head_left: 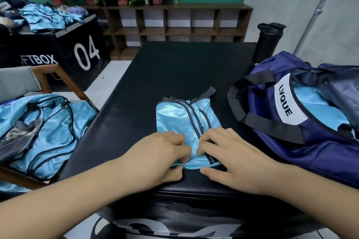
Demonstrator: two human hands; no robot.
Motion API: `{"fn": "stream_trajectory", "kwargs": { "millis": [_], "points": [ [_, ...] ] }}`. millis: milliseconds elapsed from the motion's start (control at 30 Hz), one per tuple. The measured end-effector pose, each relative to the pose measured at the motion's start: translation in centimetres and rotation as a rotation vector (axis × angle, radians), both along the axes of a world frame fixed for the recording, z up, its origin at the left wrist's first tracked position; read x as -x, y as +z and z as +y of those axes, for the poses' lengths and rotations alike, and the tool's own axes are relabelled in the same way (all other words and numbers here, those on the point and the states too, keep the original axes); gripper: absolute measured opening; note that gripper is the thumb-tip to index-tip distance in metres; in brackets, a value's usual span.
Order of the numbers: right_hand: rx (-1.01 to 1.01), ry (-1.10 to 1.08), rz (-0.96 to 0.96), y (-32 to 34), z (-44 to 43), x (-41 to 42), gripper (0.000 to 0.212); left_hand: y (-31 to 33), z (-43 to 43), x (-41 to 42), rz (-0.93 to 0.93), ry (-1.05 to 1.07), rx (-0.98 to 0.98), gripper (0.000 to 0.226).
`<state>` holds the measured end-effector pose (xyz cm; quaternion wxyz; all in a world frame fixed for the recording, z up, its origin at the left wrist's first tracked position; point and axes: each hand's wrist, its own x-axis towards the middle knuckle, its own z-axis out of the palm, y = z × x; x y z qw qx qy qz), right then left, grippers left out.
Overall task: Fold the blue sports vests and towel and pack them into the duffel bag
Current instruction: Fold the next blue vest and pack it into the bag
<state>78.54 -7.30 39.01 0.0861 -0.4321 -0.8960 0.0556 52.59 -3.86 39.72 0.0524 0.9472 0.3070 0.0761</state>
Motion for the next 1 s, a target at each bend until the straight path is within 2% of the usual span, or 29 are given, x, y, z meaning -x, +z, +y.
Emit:
{"fn": "stream_trajectory", "kwargs": {
  "millis": [133,267,333,467,633,733,867,933,1000],
  "points": [
    [0.028,0.003,0.056,0.0,-0.1,-0.1,0.031,1.3,-0.3,0.6,-0.078,0.027,0.115,0.009],
    [0.052,-0.001,0.196,-0.1,0.3,-0.3,0.015,2.3,-0.3,1.2,-0.221,0.091,0.313,0.016],
    [0.102,-0.080,0.321,0.1,0.3,-0.2,0.005,2.6,0.0,1.4,-0.283,0.131,0.393,0.016],
    [0.259,-0.201,0.564,1.2,0.6,0.0,0.013,2.8,0.4,1.9,-0.461,0.246,0.608,0.011],
    [0.342,-0.323,0.716,1.9,1.3,0.8,0.005,2.5,1.1,1.7,-0.589,0.382,0.802,0.016],
    [0.303,-0.419,0.764,1.6,1.8,0.8,0.006,2.2,1.8,1.9,-0.559,0.420,0.792,0.017],
    [0.118,-0.512,0.657,1.3,2.1,0.7,0.013,1.5,2.4,2.1,-0.627,0.482,0.778,0.012],
    [0.049,-0.502,0.604,1.4,2.1,0.7,0.014,1.1,2.8,2.0,-0.616,0.493,0.705,0.014],
    [-0.043,-0.468,0.488,1.4,2.3,0.6,0.014,0.8,3.0,2.0,-0.555,0.502,0.548,0.012]
  ]
}}
